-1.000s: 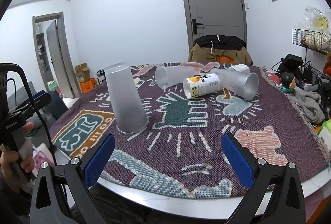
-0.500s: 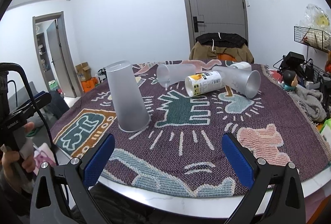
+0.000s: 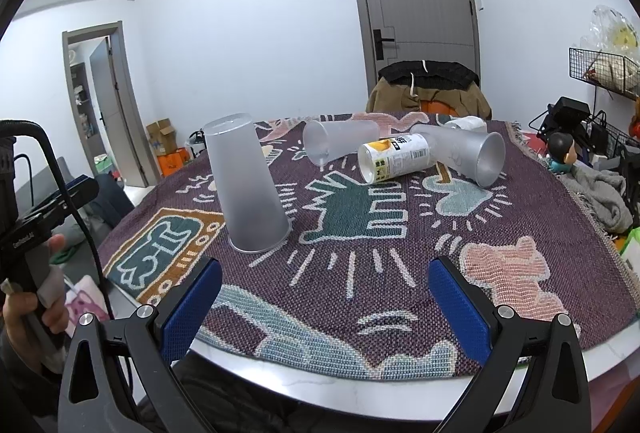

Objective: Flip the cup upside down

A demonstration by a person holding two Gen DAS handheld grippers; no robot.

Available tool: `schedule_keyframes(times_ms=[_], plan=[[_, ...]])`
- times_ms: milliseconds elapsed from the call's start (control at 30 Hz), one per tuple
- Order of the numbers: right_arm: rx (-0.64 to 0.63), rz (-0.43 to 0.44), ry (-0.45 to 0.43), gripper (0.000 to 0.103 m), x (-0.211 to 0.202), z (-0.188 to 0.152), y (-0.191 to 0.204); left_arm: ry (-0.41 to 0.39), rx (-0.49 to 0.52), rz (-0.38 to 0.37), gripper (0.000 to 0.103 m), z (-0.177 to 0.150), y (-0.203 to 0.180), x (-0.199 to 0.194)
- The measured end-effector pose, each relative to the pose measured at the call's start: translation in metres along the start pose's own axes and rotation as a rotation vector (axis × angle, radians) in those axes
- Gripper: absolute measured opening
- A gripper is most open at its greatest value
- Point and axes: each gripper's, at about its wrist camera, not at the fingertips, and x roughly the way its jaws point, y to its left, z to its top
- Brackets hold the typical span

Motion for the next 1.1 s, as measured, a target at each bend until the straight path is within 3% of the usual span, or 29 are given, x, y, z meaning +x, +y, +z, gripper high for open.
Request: schedule_keyframes(times_ms=[500,733,1100], plan=[[-0.012,0.002,0.001,0.103,0.0008,-0.0012,0.0023,-0.014,0.008,-0.002,0.103,-0.0020,-0.0029,-0.0029],[-0.014,0.003,0.005,0.103,0.0009,-0.0018,0.0027,-0.023,0.013,0.041,0.103,-0.0030,-0.0039,-0.0024],[-0.020,-0.003,0.009,0.103,0.0023,-0.0035,0.0024,-0.026,0.013,0.014,0.103,-0.0035,-0.0039,-0.0031]])
